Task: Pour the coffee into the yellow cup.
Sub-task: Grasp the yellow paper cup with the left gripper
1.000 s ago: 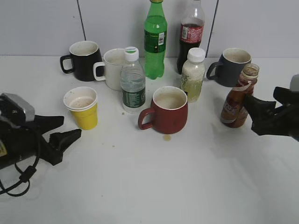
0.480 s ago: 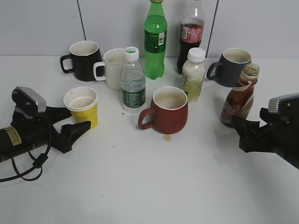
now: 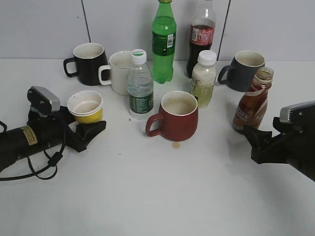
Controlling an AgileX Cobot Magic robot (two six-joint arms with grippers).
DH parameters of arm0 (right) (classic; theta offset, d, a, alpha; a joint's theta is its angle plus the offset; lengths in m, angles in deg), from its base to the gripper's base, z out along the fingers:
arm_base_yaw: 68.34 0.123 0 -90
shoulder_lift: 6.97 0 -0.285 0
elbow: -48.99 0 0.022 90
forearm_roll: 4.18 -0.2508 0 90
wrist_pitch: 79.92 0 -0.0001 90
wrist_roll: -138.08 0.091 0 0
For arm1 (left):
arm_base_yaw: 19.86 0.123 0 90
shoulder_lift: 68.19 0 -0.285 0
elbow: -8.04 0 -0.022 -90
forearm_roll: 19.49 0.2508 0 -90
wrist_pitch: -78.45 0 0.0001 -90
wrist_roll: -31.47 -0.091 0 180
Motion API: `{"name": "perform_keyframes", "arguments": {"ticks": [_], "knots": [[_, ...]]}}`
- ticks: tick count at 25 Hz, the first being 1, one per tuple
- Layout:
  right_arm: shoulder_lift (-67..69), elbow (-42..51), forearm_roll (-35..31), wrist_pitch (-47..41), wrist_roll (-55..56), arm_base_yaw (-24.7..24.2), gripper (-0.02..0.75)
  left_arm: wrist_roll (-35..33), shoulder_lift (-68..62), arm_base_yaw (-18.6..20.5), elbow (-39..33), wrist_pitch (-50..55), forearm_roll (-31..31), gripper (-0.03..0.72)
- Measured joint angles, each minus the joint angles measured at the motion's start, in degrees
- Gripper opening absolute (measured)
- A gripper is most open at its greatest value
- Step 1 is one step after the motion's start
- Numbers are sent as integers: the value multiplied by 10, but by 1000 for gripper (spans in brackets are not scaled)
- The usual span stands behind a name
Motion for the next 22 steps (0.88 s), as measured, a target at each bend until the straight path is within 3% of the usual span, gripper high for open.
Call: {"name": "perform_keyframes", "arguments": {"ticks": [9,17,22], "knots": [[1,0,-14,0,-3,0,573,1,-4,-38,39,29,-74,573],[1,-17,-19,0,-6,0,605,1,-4,-38,41,27,-81,403],[1,-39,-31,0,-7,0,627,1,-4,-38,34,13,-61,385]]}}
